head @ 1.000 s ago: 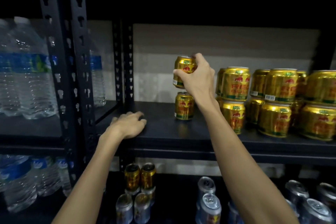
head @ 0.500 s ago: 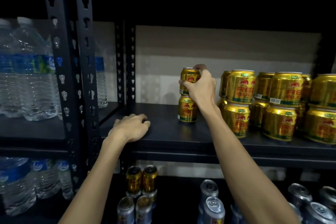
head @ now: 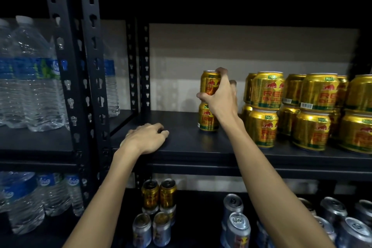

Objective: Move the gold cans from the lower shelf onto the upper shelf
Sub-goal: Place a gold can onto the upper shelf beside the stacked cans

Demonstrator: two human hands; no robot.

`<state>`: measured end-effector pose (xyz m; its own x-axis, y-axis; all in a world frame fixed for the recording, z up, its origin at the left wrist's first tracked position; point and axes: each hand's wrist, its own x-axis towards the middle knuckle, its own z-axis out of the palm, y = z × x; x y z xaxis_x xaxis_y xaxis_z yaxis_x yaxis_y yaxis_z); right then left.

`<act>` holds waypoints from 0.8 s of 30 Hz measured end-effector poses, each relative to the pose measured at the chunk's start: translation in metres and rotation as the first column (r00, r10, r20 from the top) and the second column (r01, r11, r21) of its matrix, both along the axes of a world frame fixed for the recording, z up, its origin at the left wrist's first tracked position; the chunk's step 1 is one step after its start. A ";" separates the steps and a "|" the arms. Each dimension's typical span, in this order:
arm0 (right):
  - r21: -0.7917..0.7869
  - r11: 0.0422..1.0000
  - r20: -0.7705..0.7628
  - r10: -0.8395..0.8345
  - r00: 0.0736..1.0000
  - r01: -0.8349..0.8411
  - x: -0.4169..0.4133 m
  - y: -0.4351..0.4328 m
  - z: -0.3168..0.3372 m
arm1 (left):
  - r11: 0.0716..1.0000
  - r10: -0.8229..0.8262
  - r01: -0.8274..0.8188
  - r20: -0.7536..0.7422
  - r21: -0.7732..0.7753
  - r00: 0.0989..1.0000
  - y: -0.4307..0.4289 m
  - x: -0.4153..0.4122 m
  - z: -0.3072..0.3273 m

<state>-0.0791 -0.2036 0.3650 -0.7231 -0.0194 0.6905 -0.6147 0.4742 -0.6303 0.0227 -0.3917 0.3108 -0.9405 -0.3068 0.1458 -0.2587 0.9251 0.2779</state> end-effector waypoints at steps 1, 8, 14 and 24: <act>0.003 1.000 0.001 -0.004 1.000 0.004 0.000 -0.001 0.000 | 1.000 0.000 0.000 -0.001 -0.001 1.000 0.000 0.000 0.000; 0.007 1.000 0.000 -0.024 1.000 0.024 -0.001 -0.003 0.000 | 1.000 0.009 -0.009 0.000 -0.001 1.000 0.001 0.000 0.001; 0.003 1.000 -0.001 -0.018 1.000 0.018 -0.002 -0.004 -0.003 | 1.000 0.016 -0.016 0.006 -0.009 1.000 0.005 0.004 0.003; -0.002 1.000 -0.005 -0.019 1.000 0.019 -0.003 -0.002 -0.011 | 1.000 0.014 -0.014 0.012 0.003 1.000 0.007 0.006 0.004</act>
<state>-0.0818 -0.2054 0.3539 -0.7198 -0.0050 0.6941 -0.6089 0.4847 -0.6280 0.0290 -0.3844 0.3152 -0.9380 -0.3201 0.1333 -0.2747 0.9205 0.2778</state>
